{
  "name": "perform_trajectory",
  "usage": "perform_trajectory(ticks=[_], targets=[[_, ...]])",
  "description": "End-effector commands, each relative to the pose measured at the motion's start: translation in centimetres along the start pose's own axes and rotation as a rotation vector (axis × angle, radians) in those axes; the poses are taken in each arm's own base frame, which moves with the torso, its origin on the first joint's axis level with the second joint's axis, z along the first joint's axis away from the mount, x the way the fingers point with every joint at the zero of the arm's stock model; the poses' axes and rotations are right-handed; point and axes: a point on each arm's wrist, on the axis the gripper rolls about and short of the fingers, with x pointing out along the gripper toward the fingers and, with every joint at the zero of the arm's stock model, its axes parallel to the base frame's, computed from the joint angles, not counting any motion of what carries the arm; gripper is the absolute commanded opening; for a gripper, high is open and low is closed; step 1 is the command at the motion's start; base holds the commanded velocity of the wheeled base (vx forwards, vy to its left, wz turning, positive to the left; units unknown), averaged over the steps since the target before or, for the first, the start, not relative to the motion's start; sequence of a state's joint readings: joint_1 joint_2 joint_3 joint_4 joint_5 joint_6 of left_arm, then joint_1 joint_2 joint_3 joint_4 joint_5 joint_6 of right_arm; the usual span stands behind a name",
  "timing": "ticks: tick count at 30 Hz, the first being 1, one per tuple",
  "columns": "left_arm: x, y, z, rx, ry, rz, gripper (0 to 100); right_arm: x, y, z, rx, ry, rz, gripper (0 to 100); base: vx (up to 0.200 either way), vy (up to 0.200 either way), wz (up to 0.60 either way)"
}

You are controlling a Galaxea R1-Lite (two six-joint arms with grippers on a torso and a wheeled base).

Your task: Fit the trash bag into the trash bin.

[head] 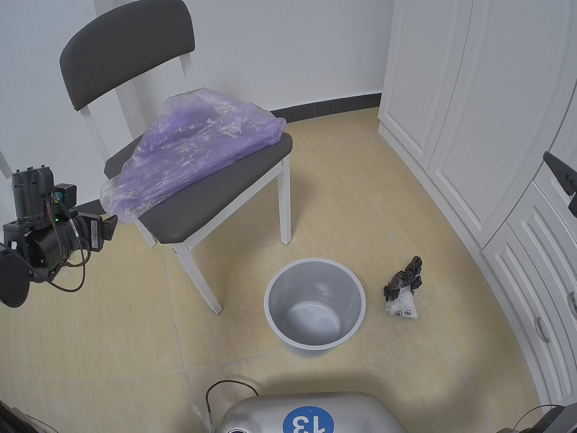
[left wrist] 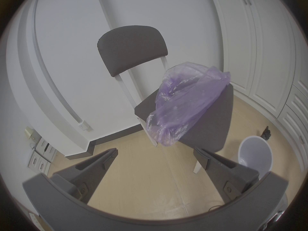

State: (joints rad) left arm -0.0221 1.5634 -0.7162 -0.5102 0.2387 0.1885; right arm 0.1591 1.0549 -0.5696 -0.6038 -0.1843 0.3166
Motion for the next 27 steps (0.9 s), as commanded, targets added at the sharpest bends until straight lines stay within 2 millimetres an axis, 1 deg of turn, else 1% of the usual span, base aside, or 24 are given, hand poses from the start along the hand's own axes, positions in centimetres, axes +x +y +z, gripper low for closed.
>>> perform_trajectory(ticks=[1, 5, 11, 14, 20, 22, 25, 27], targets=[[2.9, -0.3, -1.0, -0.03, 0.039, -0.007, 100, 1.4, 0.3, -0.4, 0.006, 0.028, -0.002, 100, 0.0, 0.0, 0.0], [3.3, 0.1, -1.3, -0.059, 0.04, -0.069, 100, 1.2, 0.3, -0.3, 0.007, 0.023, 0.004, 100, 0.0, 0.0, 0.0], [5.0, 0.8, -2.3, -0.1, 0.065, -0.044, 100, 1.2, 0.3, -0.2, 0.008, 0.016, 0.005, 100, 0.0, 0.0, 0.0], [5.6, 0.7, -2.0, -0.162, 0.033, -0.044, 100, 1.2, 0.3, -0.1, 0.009, 0.013, 0.004, 100, 0.0, 0.0, 0.0], [7.0, 0.4, -2.7, -0.18, 0.049, -0.052, 100, 1.1, 0.3, 0.1, 0.011, 0.008, 0.003, 100, 0.0, 0.0, 0.0], [7.8, 0.2, -3.0, -0.202, 0.044, -0.049, 100, 1.1, 0.3, 0.1, 0.011, 0.005, 0.005, 100, 0.0, 0.0, 0.0], [9.1, -0.1, -3.3, -0.232, 0.001, -0.038, 100, 1.0, 0.2, 0.2, 0.011, 0.001, 0.013, 100, 0.0, 0.0, 0.0], [9.4, -0.2, -3.2, -0.247, -0.046, -0.032, 100, 0.9, 0.1, 0.4, 0.011, -0.006, 0.016, 100, 0.0, 0.0, 0.0]])
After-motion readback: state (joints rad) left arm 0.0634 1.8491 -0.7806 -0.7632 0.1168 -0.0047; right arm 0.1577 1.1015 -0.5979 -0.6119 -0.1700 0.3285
